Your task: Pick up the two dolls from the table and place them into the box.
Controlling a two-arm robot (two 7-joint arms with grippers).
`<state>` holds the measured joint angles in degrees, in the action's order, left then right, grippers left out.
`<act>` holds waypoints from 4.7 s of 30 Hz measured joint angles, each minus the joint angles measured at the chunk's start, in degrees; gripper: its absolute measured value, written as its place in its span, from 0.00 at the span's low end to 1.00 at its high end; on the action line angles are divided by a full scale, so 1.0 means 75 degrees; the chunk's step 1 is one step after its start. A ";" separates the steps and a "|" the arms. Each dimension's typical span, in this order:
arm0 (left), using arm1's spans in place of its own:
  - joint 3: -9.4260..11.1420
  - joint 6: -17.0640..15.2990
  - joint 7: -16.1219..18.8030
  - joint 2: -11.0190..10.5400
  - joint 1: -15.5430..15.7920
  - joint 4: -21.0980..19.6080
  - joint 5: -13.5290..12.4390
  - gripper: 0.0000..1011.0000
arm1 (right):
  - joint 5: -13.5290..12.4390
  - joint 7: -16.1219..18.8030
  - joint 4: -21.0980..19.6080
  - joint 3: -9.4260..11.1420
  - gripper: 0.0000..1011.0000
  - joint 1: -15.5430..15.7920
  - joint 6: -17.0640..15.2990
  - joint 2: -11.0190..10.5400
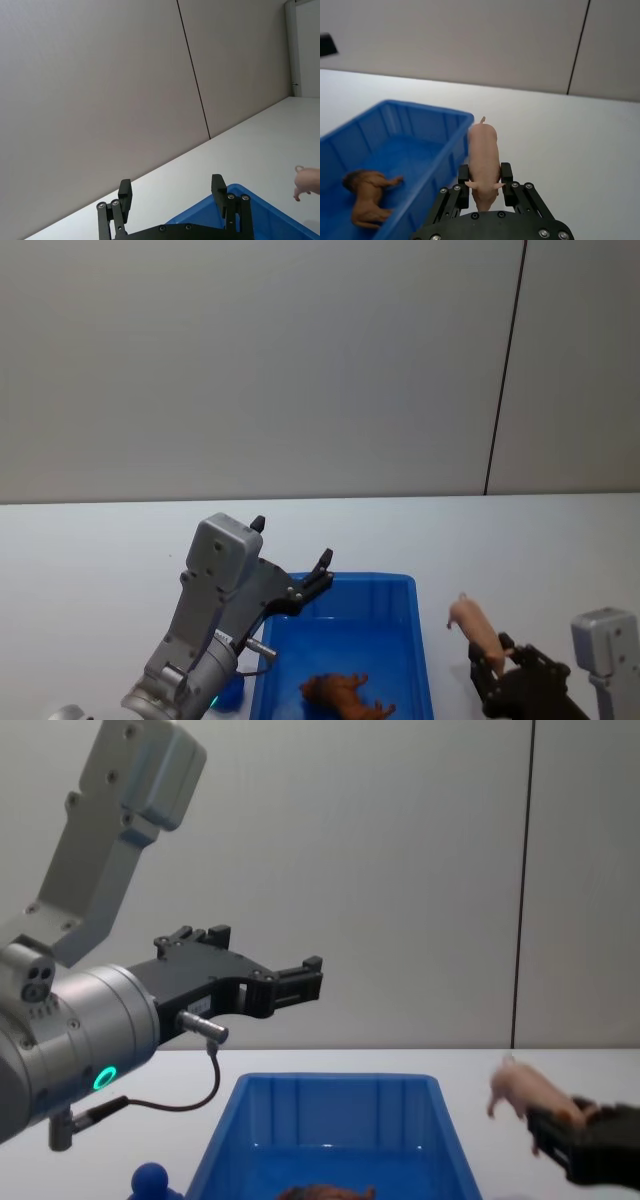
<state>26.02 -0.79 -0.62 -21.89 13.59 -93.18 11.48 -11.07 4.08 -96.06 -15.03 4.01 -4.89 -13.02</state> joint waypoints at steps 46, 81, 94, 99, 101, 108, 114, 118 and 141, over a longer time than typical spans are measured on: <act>0.0000 0.0000 0.0000 0.0000 0.0000 0.0000 0.0000 0.99 | -0.0115 0.1766 0.0804 -0.0141 0.99 -0.1466 -0.0007 0.0630; -0.0132 -0.0279 0.0042 -0.0181 -0.0130 -0.0162 0.0276 0.99 | -0.0828 0.0049 -0.0192 0.0234 0.99 -0.0293 0.0059 0.0053; -0.0455 -0.0979 0.0138 -0.0637 -0.0450 -0.0478 0.1039 0.99 | -0.0872 -0.0049 -0.0250 0.0255 0.99 -0.0220 0.0070 0.0019; -0.0555 -0.1232 0.0117 -0.0763 -0.0527 -0.0493 0.1304 0.99 | -0.0879 -0.0061 -0.0257 0.0259 0.99 -0.0208 0.0070 0.0015; -0.0598 -0.1353 0.0072 -0.0818 -0.0551 -0.0490 0.1401 0.99 | -0.0881 -0.0067 -0.0260 0.0262 0.99 -0.0204 0.0070 0.0013; -0.0699 -0.1739 -0.0131 -0.0935 -0.0583 -0.0339 0.1627 0.99 | -0.0886 -0.0080 -0.0266 0.0264 0.99 -0.0196 0.0070 0.0009; -0.0759 -0.2035 -0.0313 -0.0997 -0.0580 -0.0098 0.1708 0.99 | -0.0891 -0.0085 -0.0272 0.0264 0.99 -0.0192 0.0069 0.0005; -0.0783 -0.2182 -0.0415 -0.1013 -0.0557 0.0067 0.1710 0.99 | -0.0893 -0.0087 -0.0274 0.0264 0.99 -0.0189 0.0070 0.0003; -0.0814 -0.2583 -0.1230 -0.1004 -0.0365 0.0780 0.1463 0.98 | -0.0893 -0.0093 -0.0274 0.0264 0.99 -0.0185 0.0069 0.0003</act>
<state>19.92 -20.17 -9.85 -29.42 10.85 -87.32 22.45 -17.76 3.38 -98.12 -13.06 2.62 -4.37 -12.99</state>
